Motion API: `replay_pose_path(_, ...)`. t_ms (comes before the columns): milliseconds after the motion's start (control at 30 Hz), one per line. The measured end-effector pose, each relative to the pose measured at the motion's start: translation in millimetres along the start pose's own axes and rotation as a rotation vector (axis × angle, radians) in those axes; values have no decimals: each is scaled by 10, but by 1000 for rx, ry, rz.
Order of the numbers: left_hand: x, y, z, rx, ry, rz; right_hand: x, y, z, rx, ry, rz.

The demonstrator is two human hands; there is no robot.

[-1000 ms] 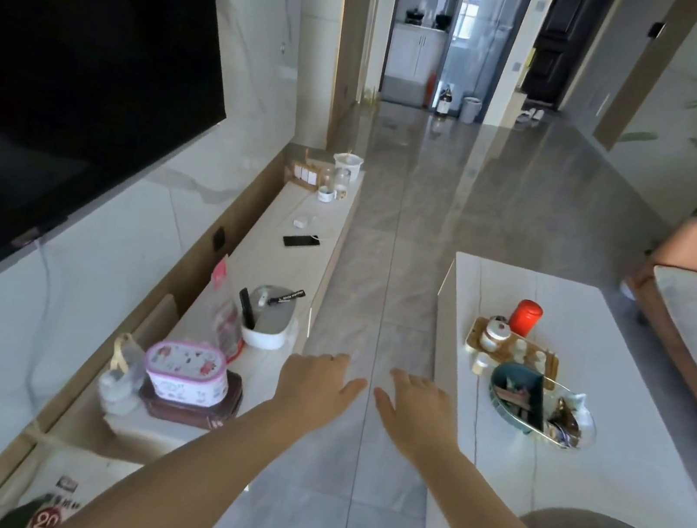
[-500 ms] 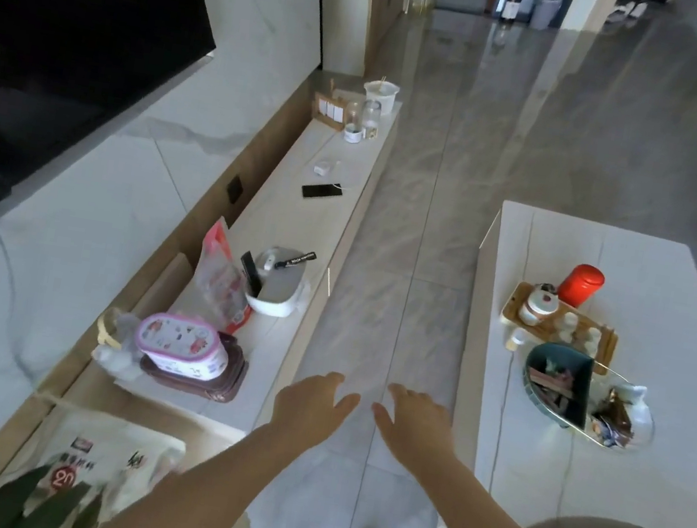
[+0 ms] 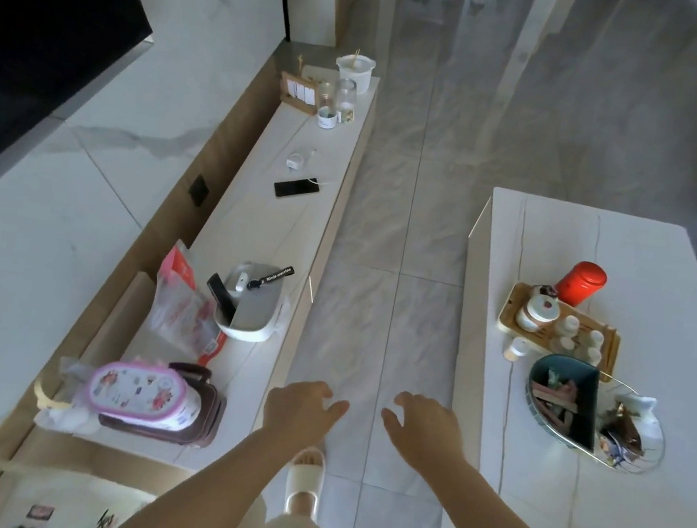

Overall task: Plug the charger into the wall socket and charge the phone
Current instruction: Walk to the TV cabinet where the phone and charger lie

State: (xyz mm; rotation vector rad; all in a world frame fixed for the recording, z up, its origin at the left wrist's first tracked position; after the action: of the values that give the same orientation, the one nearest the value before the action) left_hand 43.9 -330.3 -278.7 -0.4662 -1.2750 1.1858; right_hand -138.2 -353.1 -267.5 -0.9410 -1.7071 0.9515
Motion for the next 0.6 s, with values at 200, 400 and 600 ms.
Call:
replay_pose_path(200, -670, -297, -125, -19, 38, -25, -578, -121, -120, 87, -21, -47)
replay_pose_path(400, -1161, -412, -6, -11, 41, -85, -978, -240, -35, 49, 28, -71)
replay_pose_path(600, -1738, -534, 331, -38, 52, -67, -1625, -444, 305, 73, 11, -127)
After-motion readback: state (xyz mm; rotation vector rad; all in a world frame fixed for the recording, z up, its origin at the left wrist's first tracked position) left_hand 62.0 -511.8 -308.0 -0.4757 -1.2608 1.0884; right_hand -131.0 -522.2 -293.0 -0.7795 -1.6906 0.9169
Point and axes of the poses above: each hand's wrist, its own x-axis away from the middle knuckle, its own y-axis out of the palm, z = x × y, the point moved 4 cm from there along -x, towards the middle knuckle, and after that the axes turned 2 degrees about -y, right-handed, at the moved point
